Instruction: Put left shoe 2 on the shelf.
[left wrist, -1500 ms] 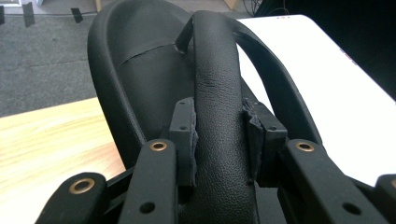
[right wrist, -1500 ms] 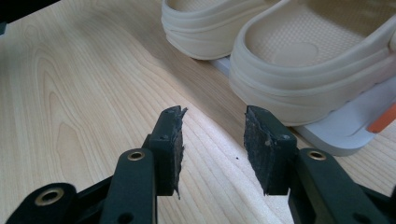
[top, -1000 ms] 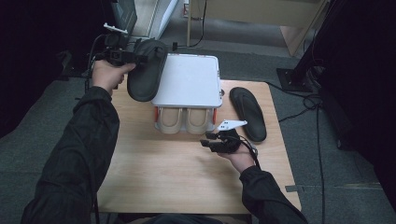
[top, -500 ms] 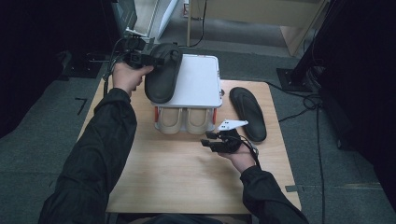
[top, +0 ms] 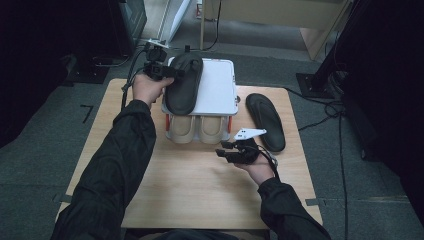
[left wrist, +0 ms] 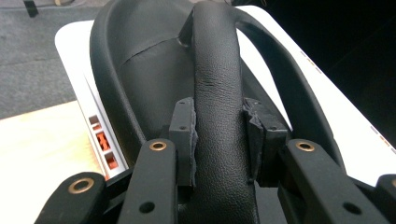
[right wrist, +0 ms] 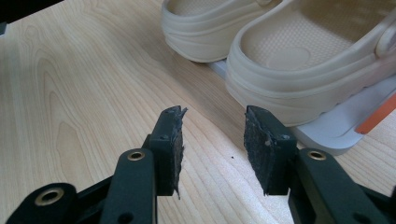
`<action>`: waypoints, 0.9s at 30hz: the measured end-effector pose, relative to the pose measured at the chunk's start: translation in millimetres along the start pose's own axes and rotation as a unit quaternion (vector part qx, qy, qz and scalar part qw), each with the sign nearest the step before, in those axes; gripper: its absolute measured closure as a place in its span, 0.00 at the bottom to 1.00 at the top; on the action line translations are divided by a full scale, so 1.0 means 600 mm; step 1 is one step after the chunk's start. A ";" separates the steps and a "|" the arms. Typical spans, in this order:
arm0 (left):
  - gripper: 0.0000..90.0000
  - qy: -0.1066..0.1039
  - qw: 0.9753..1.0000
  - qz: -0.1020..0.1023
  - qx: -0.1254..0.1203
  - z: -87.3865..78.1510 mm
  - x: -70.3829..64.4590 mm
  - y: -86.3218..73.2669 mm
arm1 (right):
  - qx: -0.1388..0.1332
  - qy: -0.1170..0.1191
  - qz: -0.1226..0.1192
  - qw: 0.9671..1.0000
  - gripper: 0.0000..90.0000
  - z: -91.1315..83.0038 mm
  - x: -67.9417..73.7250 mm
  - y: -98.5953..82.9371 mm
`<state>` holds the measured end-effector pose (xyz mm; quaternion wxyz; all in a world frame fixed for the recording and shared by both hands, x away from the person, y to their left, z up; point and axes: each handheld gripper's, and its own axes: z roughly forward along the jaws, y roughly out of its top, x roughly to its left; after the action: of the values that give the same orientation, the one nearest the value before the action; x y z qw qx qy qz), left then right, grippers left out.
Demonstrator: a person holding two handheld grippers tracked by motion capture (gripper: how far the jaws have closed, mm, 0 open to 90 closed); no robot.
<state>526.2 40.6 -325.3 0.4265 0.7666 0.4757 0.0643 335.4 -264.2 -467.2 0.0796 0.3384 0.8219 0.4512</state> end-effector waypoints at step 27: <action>0.70 0.012 0.998 0.056 -0.001 -0.090 0.035 -0.072 | -0.006 -0.009 0.006 1.000 0.64 -0.007 -0.007 -0.001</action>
<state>481.4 96.7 -328.8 0.4168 0.7910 0.4371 0.0979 336.5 -270.0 -465.7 0.0863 0.3467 0.8165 0.4536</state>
